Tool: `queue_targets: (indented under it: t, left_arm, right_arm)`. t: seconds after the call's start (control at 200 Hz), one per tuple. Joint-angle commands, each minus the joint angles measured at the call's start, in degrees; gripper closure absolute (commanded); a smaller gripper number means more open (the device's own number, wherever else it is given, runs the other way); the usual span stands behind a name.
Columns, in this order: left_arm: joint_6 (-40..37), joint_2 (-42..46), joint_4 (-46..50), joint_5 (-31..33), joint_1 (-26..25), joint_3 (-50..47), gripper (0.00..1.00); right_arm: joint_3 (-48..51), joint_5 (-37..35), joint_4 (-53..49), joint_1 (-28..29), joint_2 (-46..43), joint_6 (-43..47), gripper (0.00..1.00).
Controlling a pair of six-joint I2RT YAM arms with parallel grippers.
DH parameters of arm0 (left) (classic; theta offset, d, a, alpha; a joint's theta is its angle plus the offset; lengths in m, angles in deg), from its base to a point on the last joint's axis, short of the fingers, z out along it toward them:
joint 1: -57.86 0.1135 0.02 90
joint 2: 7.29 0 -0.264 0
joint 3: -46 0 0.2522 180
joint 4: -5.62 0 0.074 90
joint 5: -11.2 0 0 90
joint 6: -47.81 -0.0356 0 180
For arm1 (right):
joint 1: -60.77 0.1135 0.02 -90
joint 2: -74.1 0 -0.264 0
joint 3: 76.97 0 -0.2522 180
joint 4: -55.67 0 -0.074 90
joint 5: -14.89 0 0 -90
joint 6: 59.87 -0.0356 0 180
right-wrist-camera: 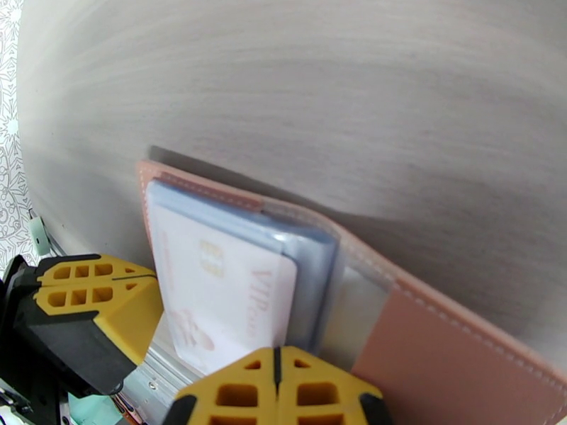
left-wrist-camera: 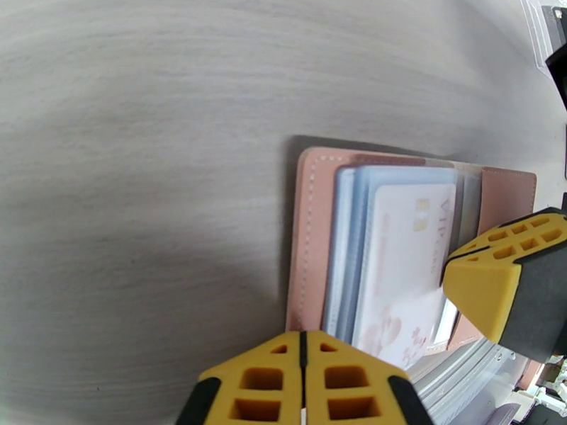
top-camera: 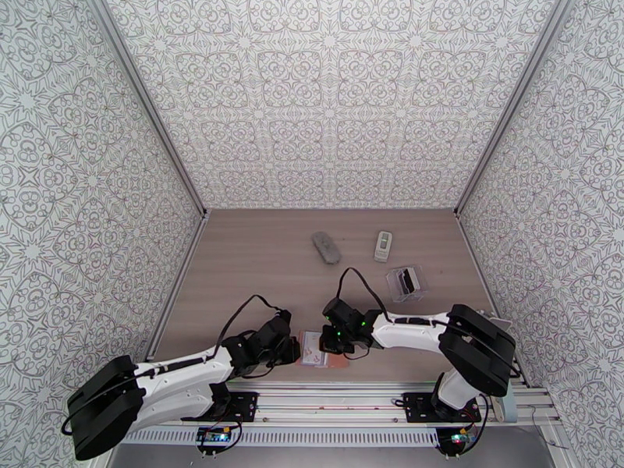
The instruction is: Put the credit cards into the card holder
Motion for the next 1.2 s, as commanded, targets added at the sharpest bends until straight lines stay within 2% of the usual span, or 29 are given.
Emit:
queue_targets:
  t: [0.0, 0.87, 1.195]
  left_arm:
    - [-0.02, -0.81, -0.29, -0.19, -0.48, -0.29, 0.92]
    - [0.18, -0.09, 0.23, 0.43, -0.84, 0.03, 0.91]
    - [-0.91, 4.11, 5.0, 1.82, -0.66, 2.47, 0.87]
  right_arm:
    - [0.4, -1.45, -1.24, 0.4, -1.84, 0.0, 1.0]
    - [0.56, -2.21, -1.71, 0.38, -0.08, 0.51, 1.0]
    - [0.47, -2.05, -1.7, 0.4, 1.23, 0.81, 1.0]
